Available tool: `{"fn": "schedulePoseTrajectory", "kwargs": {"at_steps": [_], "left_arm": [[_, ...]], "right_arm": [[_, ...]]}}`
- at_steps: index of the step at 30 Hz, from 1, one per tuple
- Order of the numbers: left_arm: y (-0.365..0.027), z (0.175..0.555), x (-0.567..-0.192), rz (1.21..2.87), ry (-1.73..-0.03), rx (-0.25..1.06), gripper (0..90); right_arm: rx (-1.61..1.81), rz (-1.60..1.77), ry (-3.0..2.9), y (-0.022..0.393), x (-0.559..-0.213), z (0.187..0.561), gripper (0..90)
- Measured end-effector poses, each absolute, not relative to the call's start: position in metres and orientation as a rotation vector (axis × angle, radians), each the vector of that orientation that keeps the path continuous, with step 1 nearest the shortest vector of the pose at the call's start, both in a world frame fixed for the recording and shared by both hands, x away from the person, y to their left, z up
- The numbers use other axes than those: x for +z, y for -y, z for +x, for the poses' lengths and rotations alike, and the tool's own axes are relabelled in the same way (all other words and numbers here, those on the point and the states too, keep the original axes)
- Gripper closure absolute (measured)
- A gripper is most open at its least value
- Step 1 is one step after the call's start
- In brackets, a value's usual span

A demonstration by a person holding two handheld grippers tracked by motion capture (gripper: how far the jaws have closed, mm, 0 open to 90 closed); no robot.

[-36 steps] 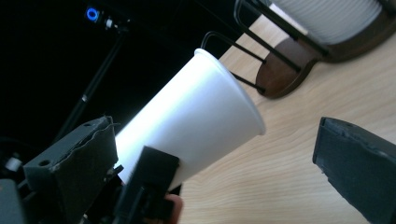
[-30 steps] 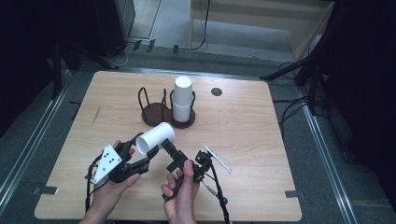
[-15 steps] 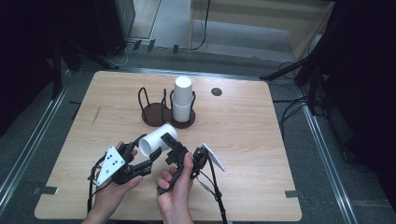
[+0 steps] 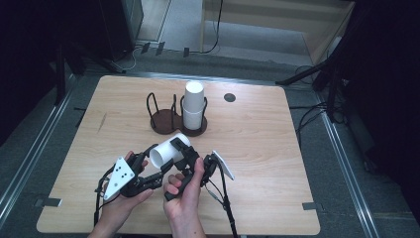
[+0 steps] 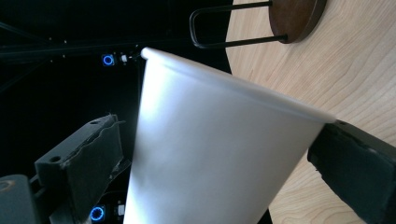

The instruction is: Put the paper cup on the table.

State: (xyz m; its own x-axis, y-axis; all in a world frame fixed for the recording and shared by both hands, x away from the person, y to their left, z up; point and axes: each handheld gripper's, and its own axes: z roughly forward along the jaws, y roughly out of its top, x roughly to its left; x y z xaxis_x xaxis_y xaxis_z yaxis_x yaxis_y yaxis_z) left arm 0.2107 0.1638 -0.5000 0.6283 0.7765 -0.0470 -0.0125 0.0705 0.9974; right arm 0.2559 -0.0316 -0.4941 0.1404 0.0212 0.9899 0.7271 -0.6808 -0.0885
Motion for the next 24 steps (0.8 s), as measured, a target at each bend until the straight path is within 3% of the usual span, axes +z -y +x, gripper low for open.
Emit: {"fn": "schedulePoseTrajectory", "kwargs": {"at_steps": [13,24], "left_arm": [[-0.163,0.211,-0.501,1.400,-0.699,0.670,34.9],[-0.168,0.211,-0.503,1.332,-0.756,0.549,31.5]], "right_arm": [[-1.576,-1.818,0.644,0.029,-0.501,0.260,16.4],[-1.726,-1.858,0.681,0.039,-0.494,0.262,27.1]]}}
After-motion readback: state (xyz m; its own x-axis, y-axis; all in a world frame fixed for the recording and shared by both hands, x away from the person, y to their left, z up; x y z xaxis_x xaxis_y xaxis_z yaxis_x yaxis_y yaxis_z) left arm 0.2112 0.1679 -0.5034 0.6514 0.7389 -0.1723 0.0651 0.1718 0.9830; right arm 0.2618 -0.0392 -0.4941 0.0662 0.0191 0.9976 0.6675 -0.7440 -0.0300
